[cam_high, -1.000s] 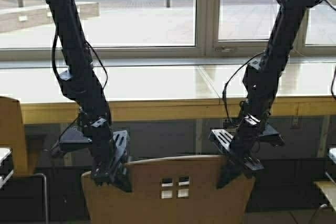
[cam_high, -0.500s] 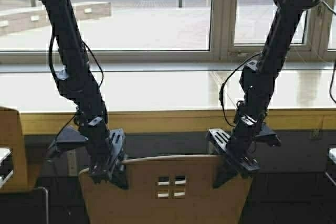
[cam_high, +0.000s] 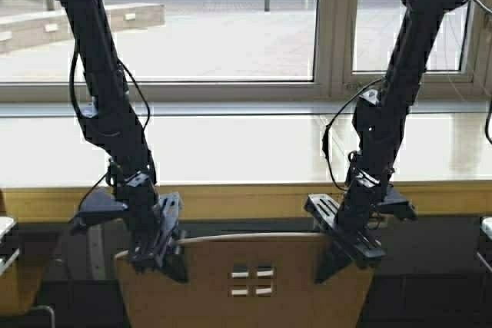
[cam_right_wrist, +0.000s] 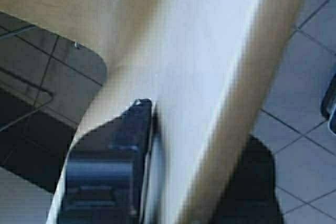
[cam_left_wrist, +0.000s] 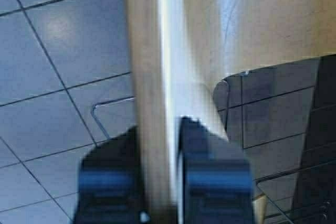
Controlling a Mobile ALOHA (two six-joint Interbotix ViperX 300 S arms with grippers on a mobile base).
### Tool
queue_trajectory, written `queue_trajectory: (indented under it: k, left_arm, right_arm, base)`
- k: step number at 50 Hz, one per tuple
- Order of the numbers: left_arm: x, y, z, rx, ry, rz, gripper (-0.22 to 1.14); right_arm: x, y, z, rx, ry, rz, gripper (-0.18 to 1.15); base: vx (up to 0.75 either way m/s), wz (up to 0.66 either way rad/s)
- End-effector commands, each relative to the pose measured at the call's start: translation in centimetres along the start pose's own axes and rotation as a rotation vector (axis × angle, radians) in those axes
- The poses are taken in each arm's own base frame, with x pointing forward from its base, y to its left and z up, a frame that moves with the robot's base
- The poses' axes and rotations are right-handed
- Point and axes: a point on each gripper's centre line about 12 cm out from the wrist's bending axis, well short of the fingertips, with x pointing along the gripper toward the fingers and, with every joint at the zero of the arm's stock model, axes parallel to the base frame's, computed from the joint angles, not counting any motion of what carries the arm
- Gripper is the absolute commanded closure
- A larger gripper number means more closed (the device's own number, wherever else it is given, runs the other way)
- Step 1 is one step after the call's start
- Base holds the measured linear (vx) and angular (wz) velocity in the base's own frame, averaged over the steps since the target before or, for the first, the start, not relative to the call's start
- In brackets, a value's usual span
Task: Push the chairs under the table
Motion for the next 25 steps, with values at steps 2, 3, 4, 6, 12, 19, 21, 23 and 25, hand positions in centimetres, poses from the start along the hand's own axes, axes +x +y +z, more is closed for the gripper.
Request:
queue_trajectory:
  k: [2,3,4,6,12,19,21,23,25]
  left_arm:
    - [-1.9,-3.1,0.1,0.048,-0.005,-0.086,0.88]
    - [-1.9,-3.1,0.1,0.048,-0.005,-0.086,0.88]
    - [-2.0,-3.0,0.1,0.048,-0.005,-0.086,0.88]
    - [-2.0,-3.0,0.1,0.049,-0.005,-0.086,0.88]
    - [-1.9,-3.2,0.1,0.075,-0.008,-0.088,0.88]
    - [-1.6,-4.3,0.2,0.102,-0.029,-0.120,0.88]
    - [-1.4,-4.3,0.2,0.113,-0.030,-0.120,0.88]
    - [-1.5,-4.4,0.3,0.121,-0.031,-0.121,0.88]
    - [-1.4,-4.2,0.3,0.128,-0.031,-0.118,0.88]
  right_arm:
    - [-0.3,-0.2,-1.2,-0.121,-0.001,-0.018,0.93]
    - [-0.4,-0.1,-1.3,-0.122,-0.001,-0.016,0.93]
    - [-0.4,-0.1,-1.3,-0.123,-0.001,-0.016,0.93]
    - [-0.4,-0.4,-1.5,-0.130,0.000,-0.024,0.93]
    - [-0.2,-0.2,-1.3,-0.150,-0.024,-0.024,0.93]
    - [-0.2,-0.1,-0.9,-0.160,-0.056,-0.018,0.93]
    - [-0.2,-0.1,-0.8,-0.172,-0.061,-0.020,0.93]
    - [-0.1,-0.1,-0.7,-0.190,-0.070,-0.024,0.93]
    - [-0.2,0.0,-0.7,-0.205,-0.074,-0.025,0.93]
  base:
    - [0.26,0.02]
    - [0.27,0.03]
    - [0.26,0.02]
    - [0.26,0.02]
    - [0.25,0.02]
    - [0.26,0.04]
    - [0.26,0.07]
    - [0.26,0.06]
    - [0.25,0.04]
